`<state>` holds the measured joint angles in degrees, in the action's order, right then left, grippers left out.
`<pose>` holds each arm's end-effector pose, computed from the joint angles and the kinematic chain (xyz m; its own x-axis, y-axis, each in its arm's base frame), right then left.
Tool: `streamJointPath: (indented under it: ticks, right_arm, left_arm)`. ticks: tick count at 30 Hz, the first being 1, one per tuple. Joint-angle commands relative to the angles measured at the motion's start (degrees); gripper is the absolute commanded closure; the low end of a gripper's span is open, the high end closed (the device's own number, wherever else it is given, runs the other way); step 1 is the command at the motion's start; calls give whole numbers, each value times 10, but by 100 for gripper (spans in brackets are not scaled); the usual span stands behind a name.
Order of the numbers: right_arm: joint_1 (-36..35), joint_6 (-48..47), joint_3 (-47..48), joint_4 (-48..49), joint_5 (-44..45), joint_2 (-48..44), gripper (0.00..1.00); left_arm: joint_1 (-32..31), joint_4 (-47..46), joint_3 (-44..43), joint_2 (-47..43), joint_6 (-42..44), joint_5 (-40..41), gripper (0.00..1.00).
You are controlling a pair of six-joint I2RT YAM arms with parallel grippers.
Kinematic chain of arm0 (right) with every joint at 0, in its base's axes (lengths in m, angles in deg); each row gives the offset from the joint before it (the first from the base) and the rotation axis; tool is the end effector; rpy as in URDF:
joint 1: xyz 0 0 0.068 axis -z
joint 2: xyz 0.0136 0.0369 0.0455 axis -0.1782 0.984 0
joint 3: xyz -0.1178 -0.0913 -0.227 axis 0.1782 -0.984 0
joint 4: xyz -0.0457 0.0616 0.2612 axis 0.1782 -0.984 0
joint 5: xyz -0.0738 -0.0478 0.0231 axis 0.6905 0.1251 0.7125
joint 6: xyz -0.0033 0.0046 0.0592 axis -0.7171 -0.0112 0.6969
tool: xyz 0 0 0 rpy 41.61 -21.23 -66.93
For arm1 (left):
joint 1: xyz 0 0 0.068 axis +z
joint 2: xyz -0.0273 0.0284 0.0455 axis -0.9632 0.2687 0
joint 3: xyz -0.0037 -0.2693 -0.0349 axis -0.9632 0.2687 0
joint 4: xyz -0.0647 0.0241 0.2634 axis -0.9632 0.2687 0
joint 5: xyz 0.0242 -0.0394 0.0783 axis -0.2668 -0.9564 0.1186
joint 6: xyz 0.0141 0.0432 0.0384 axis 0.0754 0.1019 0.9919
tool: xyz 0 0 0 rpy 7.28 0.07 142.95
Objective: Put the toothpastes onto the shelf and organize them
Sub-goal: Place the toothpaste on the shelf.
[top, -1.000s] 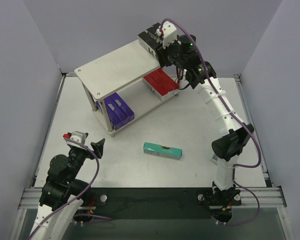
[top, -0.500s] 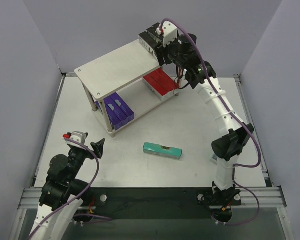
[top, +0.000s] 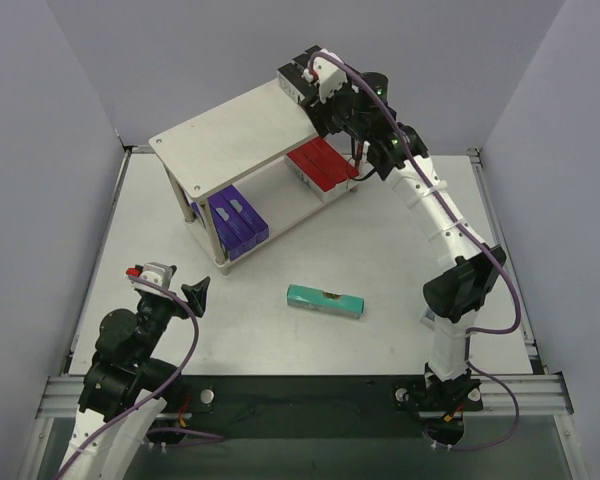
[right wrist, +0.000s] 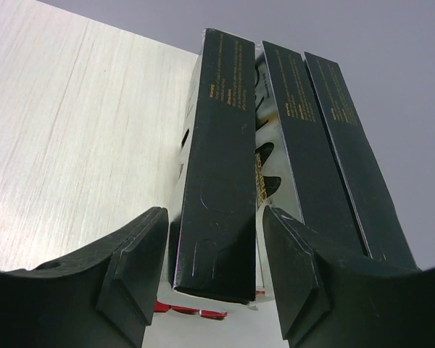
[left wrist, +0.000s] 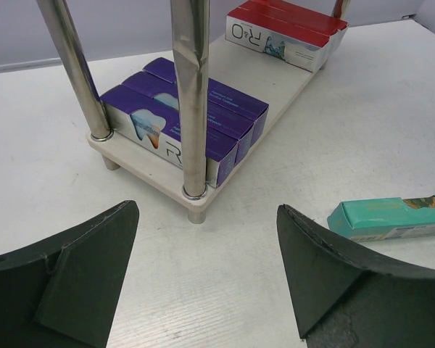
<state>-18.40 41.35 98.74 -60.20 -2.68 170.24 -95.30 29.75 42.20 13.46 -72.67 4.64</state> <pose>0.4050 0.2294 0.4824 0.3112 -0.3031 -0.9007 -0.5349 0.7276 -0.4296 0.0911 -0.0331 0.2794 -0.0585 -0.0520 -0.9969 0.3196 0.9451 -0.0680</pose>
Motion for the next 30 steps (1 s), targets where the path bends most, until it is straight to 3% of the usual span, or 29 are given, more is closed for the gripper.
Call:
streamJointPath:
  ticks: [1, 14, 30]
  right_arm:
    - [-10, -46, 2, 24, 21, -11, 46]
    - [-17, -85, 13, 30, 60, 8, 58]
    - [-15, -101, 27, 40, 87, 27, 60]
  left_arm:
    - [3, -24, -5, 6, 3, -8, 12]
    - [3, -25, -4, 11, 3, -8, 12]
    - [3, -24, -5, 10, 4, -6, 12]
